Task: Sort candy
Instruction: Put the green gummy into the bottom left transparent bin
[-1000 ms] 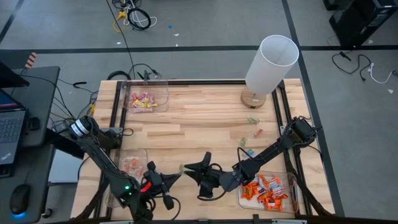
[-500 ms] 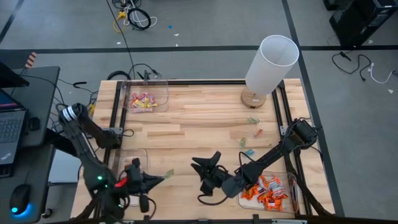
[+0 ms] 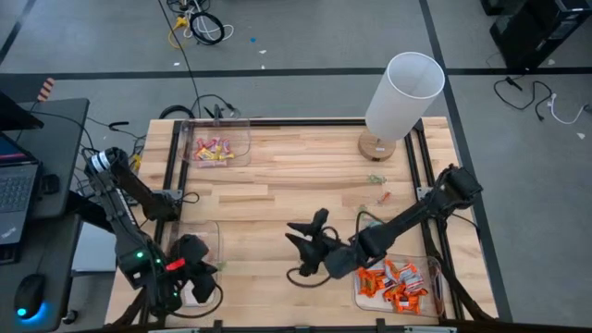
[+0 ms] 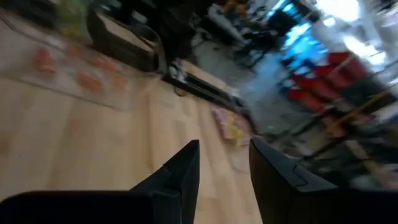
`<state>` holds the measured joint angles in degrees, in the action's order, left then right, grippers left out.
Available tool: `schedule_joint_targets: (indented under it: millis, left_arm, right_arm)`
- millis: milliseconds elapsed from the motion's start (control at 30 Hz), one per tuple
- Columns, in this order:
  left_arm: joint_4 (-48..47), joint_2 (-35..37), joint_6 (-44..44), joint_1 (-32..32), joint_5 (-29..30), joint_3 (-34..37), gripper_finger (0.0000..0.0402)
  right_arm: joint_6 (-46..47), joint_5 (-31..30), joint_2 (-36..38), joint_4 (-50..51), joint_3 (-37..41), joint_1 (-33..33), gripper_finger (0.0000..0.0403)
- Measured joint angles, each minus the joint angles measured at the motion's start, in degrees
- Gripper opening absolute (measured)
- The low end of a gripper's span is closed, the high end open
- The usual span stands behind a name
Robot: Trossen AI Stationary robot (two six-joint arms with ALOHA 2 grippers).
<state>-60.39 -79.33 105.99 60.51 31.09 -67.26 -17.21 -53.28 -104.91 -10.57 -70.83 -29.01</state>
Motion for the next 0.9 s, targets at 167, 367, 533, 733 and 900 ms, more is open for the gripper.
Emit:
schedule_joint_targets:
  millis: [167,367,533,733,900]
  left_arm:
    - [-3.8,0.0,4.2,0.0,-8.6,0.0,0.0]
    - [-12.1,0.0,8.5,0.0,-16.2,0.0,0.0]
    - [-12.9,-0.1,8.7,0.0,-19.6,0.0,0.0]
    - [-8.7,-2.3,8.7,1.3,-25.3,0.0,0.0]
    - [-2.9,-5.8,8.7,2.4,-29.5,0.0,0.0]
  right_arm:
    - [6.8,10.6,2.7,4.8,0.0,3.0,0.0126]
    - [8.4,15.9,2.9,5.3,0.0,5.0,0.0124]
    - [11.0,18.8,2.9,7.6,0.0,6.3,0.0124]
    - [15.6,20.9,2.9,13.0,0.0,7.4,0.0124]
    - [16.1,21.9,2.9,13.9,0.0,7.6,0.0124]
